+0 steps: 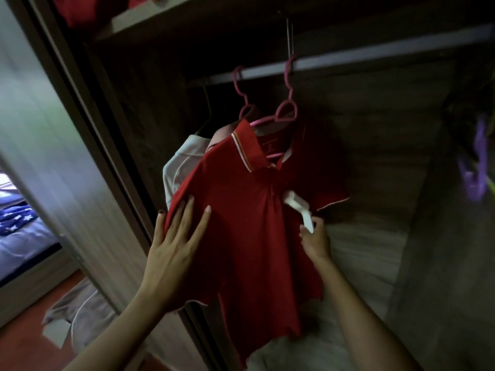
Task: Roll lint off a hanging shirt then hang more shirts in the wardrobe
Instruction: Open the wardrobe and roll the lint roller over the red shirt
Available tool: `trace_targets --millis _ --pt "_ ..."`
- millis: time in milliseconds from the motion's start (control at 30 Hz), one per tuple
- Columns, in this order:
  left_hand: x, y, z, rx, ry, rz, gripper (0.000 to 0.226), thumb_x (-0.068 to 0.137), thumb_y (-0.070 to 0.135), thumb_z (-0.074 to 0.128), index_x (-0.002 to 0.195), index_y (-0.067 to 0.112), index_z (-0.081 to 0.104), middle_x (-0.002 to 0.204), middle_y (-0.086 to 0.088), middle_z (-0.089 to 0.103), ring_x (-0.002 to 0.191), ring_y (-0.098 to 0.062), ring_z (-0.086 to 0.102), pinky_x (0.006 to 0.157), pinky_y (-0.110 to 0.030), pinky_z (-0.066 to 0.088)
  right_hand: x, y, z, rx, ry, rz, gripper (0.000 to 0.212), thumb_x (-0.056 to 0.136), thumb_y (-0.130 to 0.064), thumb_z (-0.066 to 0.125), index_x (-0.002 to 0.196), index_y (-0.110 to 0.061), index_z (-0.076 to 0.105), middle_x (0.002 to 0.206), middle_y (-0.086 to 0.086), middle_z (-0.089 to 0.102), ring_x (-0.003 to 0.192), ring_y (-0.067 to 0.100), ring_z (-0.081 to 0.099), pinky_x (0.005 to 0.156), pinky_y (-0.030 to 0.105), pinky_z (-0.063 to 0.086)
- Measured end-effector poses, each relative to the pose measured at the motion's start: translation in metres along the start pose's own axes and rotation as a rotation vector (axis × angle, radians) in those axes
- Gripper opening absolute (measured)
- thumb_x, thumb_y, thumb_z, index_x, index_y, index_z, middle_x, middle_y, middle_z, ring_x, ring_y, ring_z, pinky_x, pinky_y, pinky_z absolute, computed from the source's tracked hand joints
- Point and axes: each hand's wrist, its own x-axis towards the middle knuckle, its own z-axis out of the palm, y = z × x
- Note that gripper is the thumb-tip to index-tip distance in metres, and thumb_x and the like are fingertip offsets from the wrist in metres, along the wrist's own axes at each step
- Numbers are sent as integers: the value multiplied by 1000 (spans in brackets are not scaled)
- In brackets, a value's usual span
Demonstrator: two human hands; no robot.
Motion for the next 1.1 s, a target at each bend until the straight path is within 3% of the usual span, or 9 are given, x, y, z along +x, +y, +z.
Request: trace_targets --millis 267,400,533,633,733,800,900,1000,1100 --pt "7 4 6 32 26 -33 167 16 72 80 154 18 3 160 -18 -6 148 -32 -4 117 -57 3 12 -42 -7 155 242 -207 31 92 -10 55 122 -8 46 99 10 59 80 25 57 68 33 44" --pt "11 8 7 34 128 -37 133 49 48 88 153 18 11 160 -20 3 147 -35 6 116 -59 9 36 -59 -11 274 254 -214 35 94 -15 53 127 -16 42 105 11 62 79 19 60 66 31 49" --pt "11 6 10 39 180 -37 114 63 37 83 153 18 15 159 -19 6 145 -35 12 115 -55 5 33 4 -3 140 199 -116 36 91 -8 57 124 -11 46 113 25 61 81 25 57 62 25 44" --pt "9 4 11 47 208 -23 114 63 36 83 153 17 16 159 -20 6 145 -35 11 115 -55 3 7 72 0 -33 119 44 34 89 -1 59 122 -2 51 113 26 62 86 30 58 66 24 37" --pt "7 2 10 47 128 -33 142 39 58 84 154 18 9 160 -19 -2 147 -35 6 117 -54 -3 -20 113 2 -91 64 178 30 90 -3 58 120 -3 54 109 23 64 83 25 56 71 28 38" --pt "6 4 9 51 89 -42 151 32 63 83 154 19 6 160 -18 -5 147 -34 4 117 -54 -4 -24 113 6 -4 128 119 29 91 -2 56 120 -2 52 107 23 64 82 23 55 68 26 40" --pt "7 7 10 53 128 -36 132 50 43 88 154 18 9 160 -20 0 146 -36 7 116 -56 -1 -19 88 13 79 164 -38 34 94 -6 53 127 -5 47 106 13 61 86 22 57 64 13 43" --pt "8 9 13 48 159 -29 124 56 39 86 153 18 11 159 -20 1 146 -37 7 116 -57 0 -9 86 20 120 134 -67 35 94 -11 53 128 -12 46 110 13 61 88 24 59 74 35 50" --pt "7 12 16 32 175 -26 124 56 38 86 153 19 12 159 -20 1 146 -37 5 116 -58 0 -14 121 28 14 108 32 35 93 -11 56 127 -11 48 116 17 62 96 34 62 82 45 51"
